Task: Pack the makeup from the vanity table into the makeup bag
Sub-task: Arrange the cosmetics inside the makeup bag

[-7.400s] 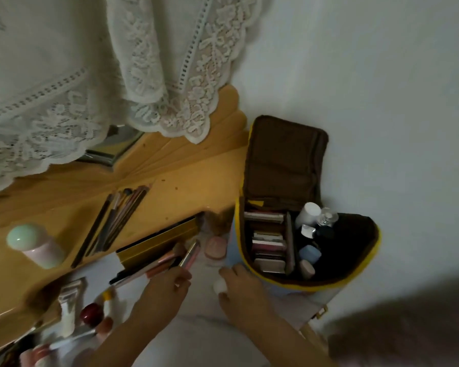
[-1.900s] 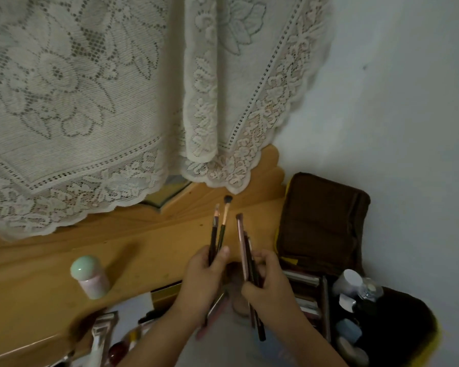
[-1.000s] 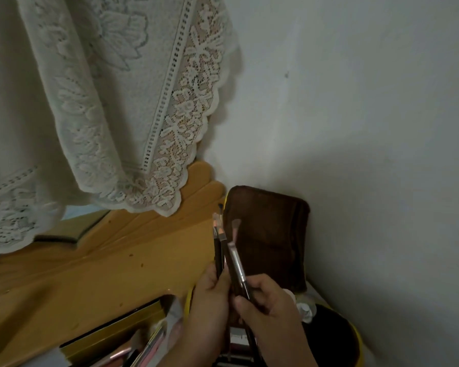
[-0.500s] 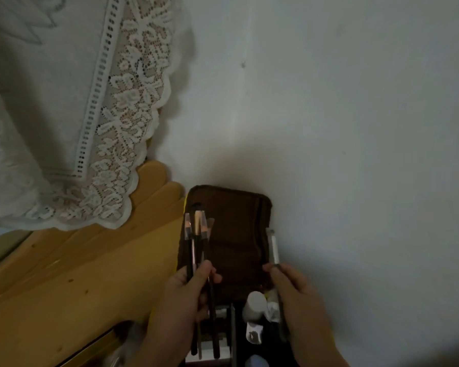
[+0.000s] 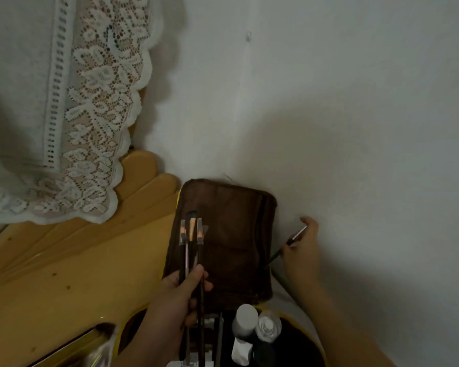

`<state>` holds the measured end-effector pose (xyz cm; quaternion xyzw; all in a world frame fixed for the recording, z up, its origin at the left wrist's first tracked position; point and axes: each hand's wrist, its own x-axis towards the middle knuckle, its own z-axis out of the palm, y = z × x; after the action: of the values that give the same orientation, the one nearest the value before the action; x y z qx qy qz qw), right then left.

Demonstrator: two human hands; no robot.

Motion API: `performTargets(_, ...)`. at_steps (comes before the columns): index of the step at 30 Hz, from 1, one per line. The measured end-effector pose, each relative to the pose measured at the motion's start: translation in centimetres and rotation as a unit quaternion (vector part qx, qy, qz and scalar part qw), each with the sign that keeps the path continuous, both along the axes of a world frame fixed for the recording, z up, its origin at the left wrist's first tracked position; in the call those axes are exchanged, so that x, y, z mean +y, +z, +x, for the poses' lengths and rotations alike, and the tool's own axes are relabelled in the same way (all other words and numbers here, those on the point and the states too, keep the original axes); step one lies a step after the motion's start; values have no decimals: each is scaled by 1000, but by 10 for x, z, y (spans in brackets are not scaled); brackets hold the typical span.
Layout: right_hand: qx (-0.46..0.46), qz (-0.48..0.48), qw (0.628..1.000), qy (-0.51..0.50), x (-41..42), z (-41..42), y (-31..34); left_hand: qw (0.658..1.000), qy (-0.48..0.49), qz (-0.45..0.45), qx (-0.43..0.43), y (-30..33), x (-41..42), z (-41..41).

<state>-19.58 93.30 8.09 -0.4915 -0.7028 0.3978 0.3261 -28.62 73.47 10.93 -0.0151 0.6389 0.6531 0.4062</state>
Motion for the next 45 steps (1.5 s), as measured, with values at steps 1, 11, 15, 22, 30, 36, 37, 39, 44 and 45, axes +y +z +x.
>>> performTargets(1, 12, -21, 1000, -8, 1, -5, -8, 1000, 4, -3, 3, 0, 2, 0)
performTargets(11, -78, -180, 975, 102, -6, -27, -49, 999, 4, -26, 41, -3, 14, -5)
performTargets(15, -70, -271, 937, 207, -20, -35, -32, 996, -12, -25, 80, -5, 17, -5)
performTargets(22, -219, 21, 948, 228, -19, -15, 6, 997, -60, 41, 3, 0, 23, -1)
performTargets(30, 97, -238, 916, 306, -51, -14, 65, 977, -138, 151, -51, 12, 27, 9)
performTargets(36, 154, -236, 916, 286, -55, -4, 73, 980, -146, 135, -13, 21, 24, 15)
performTargets(37, 164, -231, 923, 261, -53, -3, 73, 982, -142, 126, -13, 21, 24, 15)
performTargets(39, 193, -233, 928, 218, -48, -1, 75, 986, -136, 98, -8, 20, 24, 15)
performTargets(44, 186, -216, 935, 212, -41, 2, 81, 981, -169, 42, 89, 17, 26, 17)
performTargets(45, 178, -211, 936, 218, -42, 2, 81, 979, -177, 39, 95, 17, 27, 18)
